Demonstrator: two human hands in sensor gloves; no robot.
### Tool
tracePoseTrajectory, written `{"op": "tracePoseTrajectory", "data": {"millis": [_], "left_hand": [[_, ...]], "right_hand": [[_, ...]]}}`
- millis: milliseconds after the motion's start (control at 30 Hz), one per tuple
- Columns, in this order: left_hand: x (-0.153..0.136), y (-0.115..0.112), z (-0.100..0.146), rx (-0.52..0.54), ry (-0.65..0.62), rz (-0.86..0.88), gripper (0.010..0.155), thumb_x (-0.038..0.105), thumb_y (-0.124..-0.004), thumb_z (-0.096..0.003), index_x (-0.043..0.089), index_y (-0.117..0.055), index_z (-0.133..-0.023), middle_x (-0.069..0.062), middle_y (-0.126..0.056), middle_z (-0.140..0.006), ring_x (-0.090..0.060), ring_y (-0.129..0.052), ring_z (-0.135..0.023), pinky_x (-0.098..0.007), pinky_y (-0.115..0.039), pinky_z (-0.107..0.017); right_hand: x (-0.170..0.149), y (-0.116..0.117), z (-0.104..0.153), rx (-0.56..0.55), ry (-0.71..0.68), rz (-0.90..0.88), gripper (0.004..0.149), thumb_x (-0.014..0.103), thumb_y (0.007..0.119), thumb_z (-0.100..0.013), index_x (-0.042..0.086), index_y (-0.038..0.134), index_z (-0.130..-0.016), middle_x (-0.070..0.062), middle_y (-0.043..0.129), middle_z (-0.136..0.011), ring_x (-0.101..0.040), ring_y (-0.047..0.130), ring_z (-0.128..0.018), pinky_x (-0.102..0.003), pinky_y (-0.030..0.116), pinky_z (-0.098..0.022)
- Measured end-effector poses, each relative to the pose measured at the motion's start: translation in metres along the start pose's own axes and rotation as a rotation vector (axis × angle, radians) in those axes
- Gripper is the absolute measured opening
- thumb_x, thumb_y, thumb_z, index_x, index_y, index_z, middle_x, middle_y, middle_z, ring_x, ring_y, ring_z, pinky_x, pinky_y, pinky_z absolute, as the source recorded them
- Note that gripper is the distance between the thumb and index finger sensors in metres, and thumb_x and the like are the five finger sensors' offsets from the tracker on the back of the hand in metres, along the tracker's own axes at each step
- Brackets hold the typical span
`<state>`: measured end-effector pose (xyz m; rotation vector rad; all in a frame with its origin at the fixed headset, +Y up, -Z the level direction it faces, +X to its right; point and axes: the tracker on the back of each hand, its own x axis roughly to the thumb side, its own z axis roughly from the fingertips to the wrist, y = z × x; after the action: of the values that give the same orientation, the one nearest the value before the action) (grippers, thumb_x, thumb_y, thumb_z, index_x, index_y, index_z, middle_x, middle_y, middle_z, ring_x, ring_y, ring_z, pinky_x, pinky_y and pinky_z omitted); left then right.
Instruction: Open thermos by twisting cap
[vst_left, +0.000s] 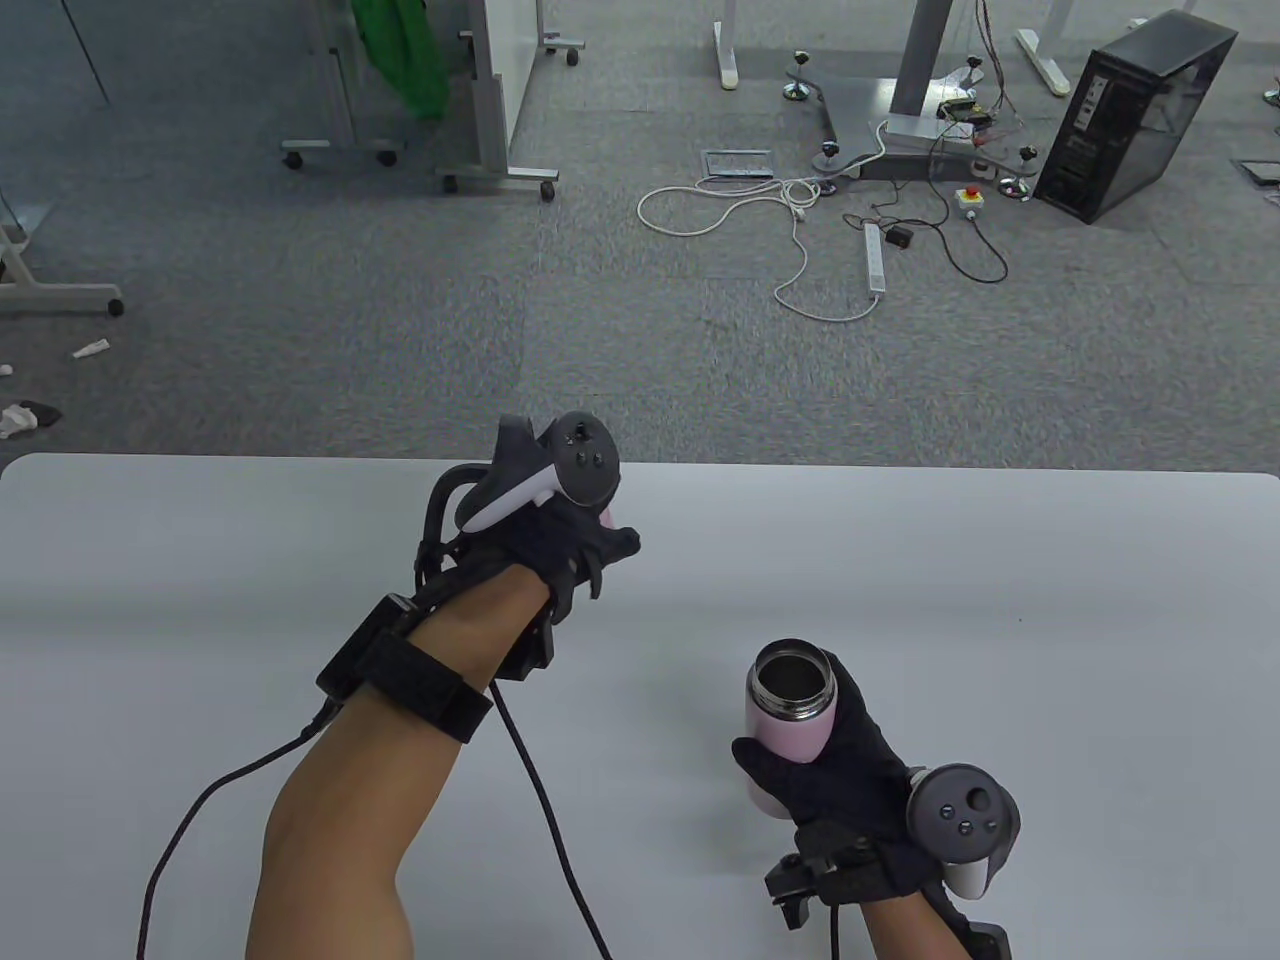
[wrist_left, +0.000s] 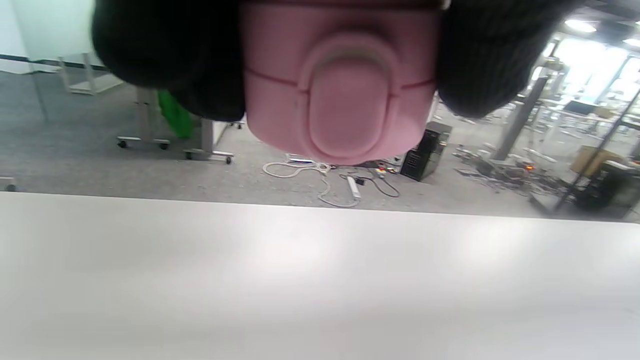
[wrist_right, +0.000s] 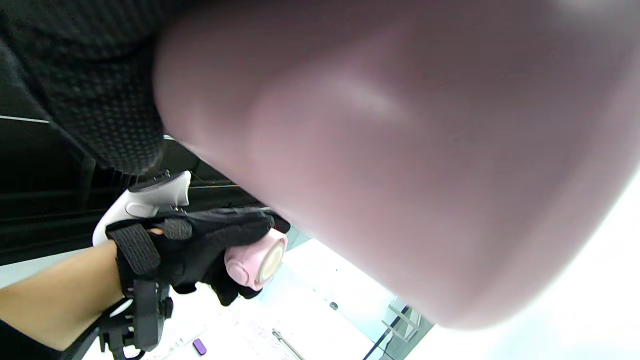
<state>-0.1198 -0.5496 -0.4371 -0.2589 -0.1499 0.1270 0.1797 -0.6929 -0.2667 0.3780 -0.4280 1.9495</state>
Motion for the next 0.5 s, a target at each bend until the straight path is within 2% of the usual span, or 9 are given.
{"op": "tracePoseTrajectory", "data": {"millis": [133,233,433,500], "left_hand": [[-0.026,-0.002,-0.006,-0.007,0.075,0.012,0.077,0.058,-0.085,-0.0512,0.032,-0.055,-0.117,-0.022,-0.065,-0.111,-0.046,-0.09,-0.073,-0.05,-0.083,-0.045],[-0.049,-0.006,-0.01,0.025,0.139,0.068,0.077,0.058,-0.085,-0.0511,0.033,-0.056,-0.117,-0.022,-0.064,-0.112,-0.046,-0.09,-0.073,-0.049,-0.083,-0.043],[-0.097,-0.02,-0.017,0.013,0.284,0.114,0.076,0.054,-0.086,-0.0517,0.035,-0.054,-0.117,-0.021,-0.059,-0.114,-0.048,-0.085,-0.079,-0.051,-0.081,-0.047],[-0.106,-0.024,-0.02,-0.004,0.329,0.081,0.075,0.052,-0.087,-0.052,0.035,-0.054,-0.117,-0.02,-0.056,-0.115,-0.049,-0.082,-0.082,-0.052,-0.079,-0.05]], "right_hand": [[0.0,0.001,0.0,0.005,0.0,0.007,0.111,0.068,0.09,-0.03,0.006,0.04,-0.107,-0.029,0.05,-0.107,-0.053,0.059,-0.092,-0.063,0.058,-0.069],[-0.001,0.001,0.001,0.008,0.004,0.014,0.111,0.068,0.09,-0.03,0.006,0.04,-0.107,-0.029,0.051,-0.107,-0.053,0.06,-0.092,-0.063,0.058,-0.069],[0.0,0.002,0.001,0.011,0.008,0.02,0.111,0.068,0.09,-0.031,0.006,0.04,-0.107,-0.029,0.051,-0.107,-0.053,0.06,-0.092,-0.063,0.058,-0.069],[0.0,0.002,0.0,0.014,0.007,0.021,0.111,0.068,0.09,-0.03,0.006,0.04,-0.107,-0.029,0.051,-0.107,-0.053,0.06,-0.092,-0.063,0.058,-0.069]]}}
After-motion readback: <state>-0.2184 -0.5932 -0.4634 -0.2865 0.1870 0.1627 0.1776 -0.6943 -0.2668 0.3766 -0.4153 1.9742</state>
